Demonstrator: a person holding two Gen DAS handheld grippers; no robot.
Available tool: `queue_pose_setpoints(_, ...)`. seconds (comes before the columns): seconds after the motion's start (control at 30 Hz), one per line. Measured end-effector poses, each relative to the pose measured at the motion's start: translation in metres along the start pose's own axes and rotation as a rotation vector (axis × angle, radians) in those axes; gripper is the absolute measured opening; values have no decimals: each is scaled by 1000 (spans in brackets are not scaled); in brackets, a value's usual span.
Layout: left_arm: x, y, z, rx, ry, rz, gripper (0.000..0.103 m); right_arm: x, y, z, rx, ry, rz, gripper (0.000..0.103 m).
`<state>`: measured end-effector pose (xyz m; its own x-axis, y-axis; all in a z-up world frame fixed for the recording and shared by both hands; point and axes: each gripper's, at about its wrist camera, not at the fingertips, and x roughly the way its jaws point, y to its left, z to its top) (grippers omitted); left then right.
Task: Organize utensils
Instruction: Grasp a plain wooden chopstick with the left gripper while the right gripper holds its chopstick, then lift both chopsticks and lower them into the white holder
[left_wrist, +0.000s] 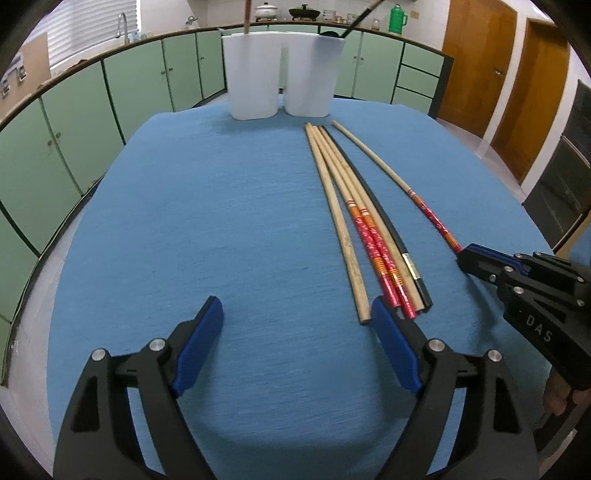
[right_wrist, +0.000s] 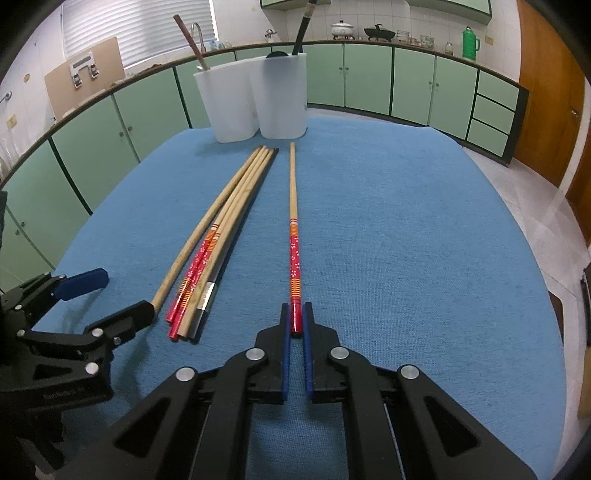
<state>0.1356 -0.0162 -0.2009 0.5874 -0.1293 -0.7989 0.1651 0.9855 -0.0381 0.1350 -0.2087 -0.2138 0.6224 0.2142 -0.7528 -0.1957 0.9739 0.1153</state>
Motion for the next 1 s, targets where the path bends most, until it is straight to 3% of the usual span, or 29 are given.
queue_pose_setpoints(0.23,-3,-2,-1,-18,2,-11,79,-2,-4,-2,10,-1,26,6)
queue_pose_setpoints(0.63,1,-12,-2,14,-6,37,61,-2,-6,-1,7,-3,30,7)
queue_pose_setpoints(0.83,0,-23,-2,35,-24,18,27,-1,-7,-2,4,-5,36,6)
queue_pose_setpoints(0.9,0,-25,-2,38,-28,15,10,-1,-8,-1,8,-5,41,6)
queue_pose_setpoints(1.0,1,-25,-2,29,-29,4,7,-2,-9,-1,15,-6,48,6)
